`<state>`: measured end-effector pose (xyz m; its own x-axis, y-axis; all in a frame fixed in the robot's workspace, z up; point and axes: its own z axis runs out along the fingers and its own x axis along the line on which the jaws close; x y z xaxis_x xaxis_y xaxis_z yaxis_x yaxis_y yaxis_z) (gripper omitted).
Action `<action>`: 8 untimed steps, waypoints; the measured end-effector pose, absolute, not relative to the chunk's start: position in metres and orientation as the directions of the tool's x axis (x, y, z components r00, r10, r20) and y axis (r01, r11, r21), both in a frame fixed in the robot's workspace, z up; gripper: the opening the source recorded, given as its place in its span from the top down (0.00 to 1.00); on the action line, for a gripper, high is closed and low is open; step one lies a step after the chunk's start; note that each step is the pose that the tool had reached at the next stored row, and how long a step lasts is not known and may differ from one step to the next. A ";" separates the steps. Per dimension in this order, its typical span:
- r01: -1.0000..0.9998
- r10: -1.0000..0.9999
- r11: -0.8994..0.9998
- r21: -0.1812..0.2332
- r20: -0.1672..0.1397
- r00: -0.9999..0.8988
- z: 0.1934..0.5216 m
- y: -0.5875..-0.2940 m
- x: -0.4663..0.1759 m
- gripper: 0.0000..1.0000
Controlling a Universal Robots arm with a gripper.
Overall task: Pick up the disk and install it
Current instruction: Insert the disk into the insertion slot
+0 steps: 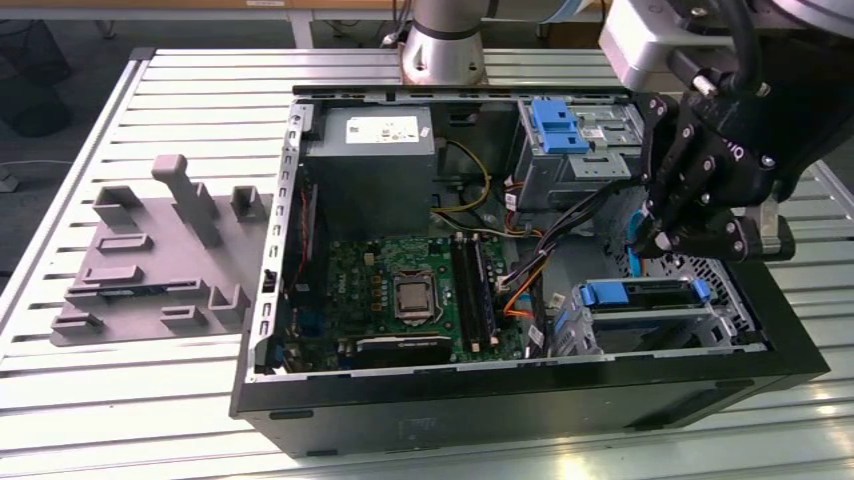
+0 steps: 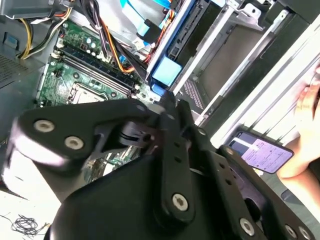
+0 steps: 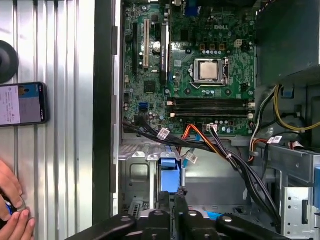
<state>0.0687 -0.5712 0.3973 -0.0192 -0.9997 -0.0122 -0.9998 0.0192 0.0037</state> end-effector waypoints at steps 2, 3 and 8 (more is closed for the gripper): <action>-1.000 -1.000 0.019 0.004 -0.012 -0.019 0.394 -0.571 0.069 0.87; -1.000 -1.000 0.019 0.004 -0.012 -0.019 0.392 -0.571 0.070 0.87; -1.000 -1.000 0.019 0.004 -0.012 -0.019 0.383 -0.569 0.073 0.89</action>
